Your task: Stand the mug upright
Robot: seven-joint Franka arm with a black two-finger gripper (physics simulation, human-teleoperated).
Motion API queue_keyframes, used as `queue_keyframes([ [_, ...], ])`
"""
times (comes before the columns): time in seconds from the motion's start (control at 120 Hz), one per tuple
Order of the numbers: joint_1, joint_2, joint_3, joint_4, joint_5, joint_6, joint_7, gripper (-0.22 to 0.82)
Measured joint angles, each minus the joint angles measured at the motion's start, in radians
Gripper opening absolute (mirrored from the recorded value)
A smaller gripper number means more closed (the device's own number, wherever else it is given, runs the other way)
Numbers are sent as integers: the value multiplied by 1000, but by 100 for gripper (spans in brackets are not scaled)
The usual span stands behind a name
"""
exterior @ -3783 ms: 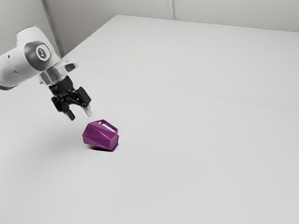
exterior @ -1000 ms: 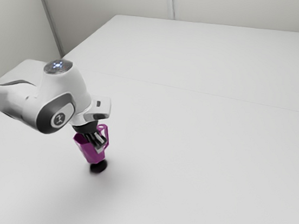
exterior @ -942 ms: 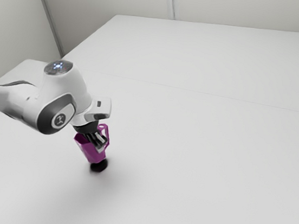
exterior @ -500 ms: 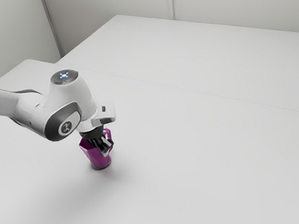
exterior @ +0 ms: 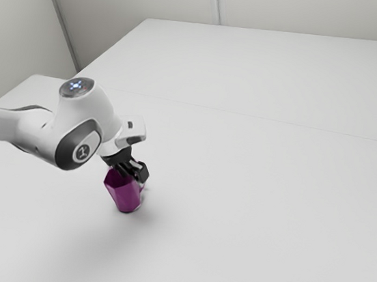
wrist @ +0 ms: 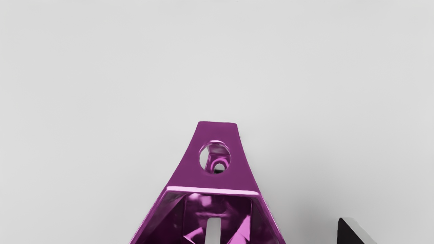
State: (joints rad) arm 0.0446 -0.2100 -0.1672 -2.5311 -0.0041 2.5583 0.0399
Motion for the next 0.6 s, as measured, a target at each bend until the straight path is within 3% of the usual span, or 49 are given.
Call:
queue_keyframes([
  [0.242,-2,-3,-1,164,-35,-136,-2,52],
  [0.6,14,100,-2,575,-60,-547,-6,59],
])
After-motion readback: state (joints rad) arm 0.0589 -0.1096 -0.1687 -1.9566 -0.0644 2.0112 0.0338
